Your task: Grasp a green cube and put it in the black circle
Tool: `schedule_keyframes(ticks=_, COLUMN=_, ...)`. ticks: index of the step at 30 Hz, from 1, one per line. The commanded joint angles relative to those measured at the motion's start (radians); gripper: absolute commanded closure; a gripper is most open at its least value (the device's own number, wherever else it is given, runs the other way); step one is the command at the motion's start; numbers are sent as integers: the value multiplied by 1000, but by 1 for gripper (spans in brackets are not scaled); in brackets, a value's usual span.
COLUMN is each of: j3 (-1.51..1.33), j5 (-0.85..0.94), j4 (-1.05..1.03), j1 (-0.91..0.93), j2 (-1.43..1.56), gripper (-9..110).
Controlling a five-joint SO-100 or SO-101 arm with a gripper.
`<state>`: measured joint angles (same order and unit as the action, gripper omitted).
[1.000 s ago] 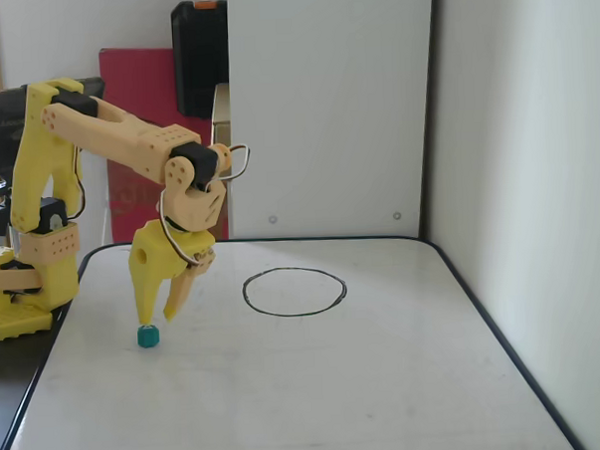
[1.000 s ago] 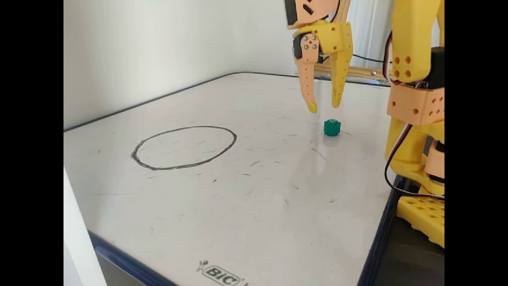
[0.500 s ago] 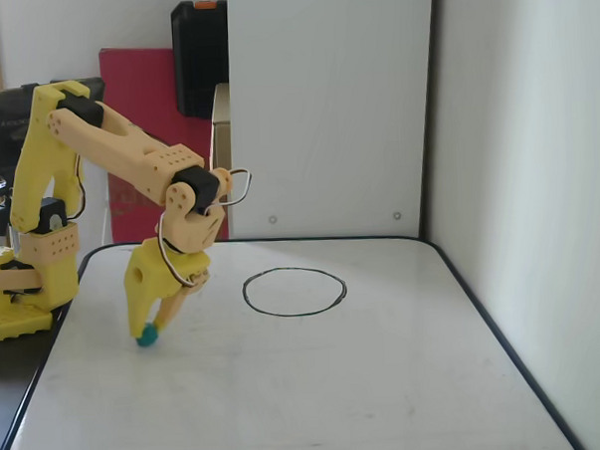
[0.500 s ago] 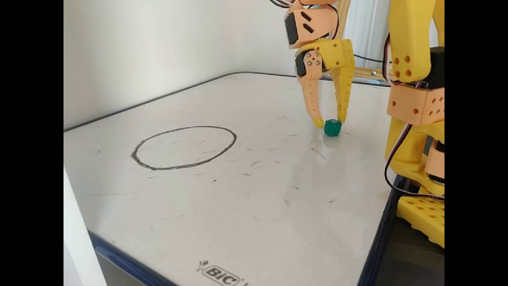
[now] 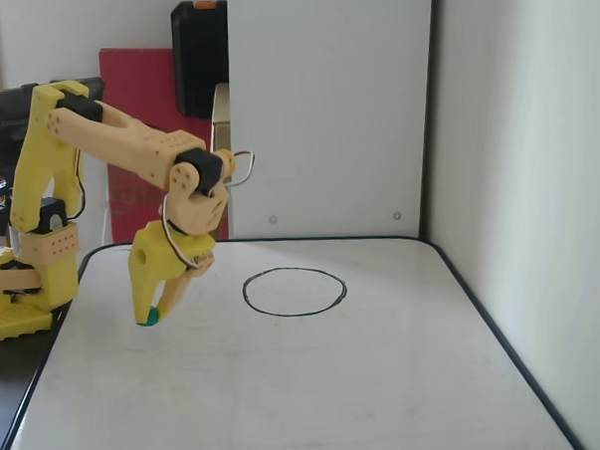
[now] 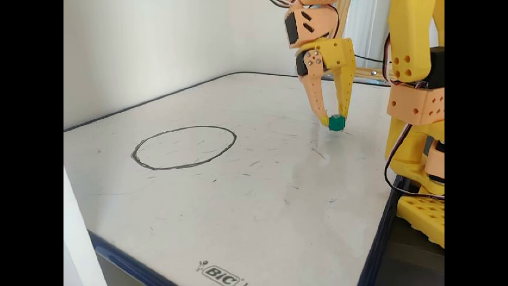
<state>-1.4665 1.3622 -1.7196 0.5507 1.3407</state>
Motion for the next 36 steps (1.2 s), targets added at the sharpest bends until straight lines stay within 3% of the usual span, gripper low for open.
schedule_keyframes(ticks=1, j3=101, j5=-35, j4=-44, j1=-31, j2=112, gripper=101)
schedule_keyframes(ticks=5, j3=91, j5=-186, j4=-31, j1=-164, j2=275, gripper=101)
schedule_keyframes(ticks=12, j3=48, j5=-684, j4=163, j1=-591, j2=466, gripper=101)
schedule_keyframes(ticks=16, j3=52, j5=-847, j4=276, j1=-755, j2=479, gripper=101)
schedule_keyframes(ticks=25, j3=66, j5=-930, j4=561, j1=-778, j2=166, gripper=101)
schedule_keyframes(ticks=36, j3=92, j5=-867, j4=655, j1=-676, j2=-84, gripper=101)
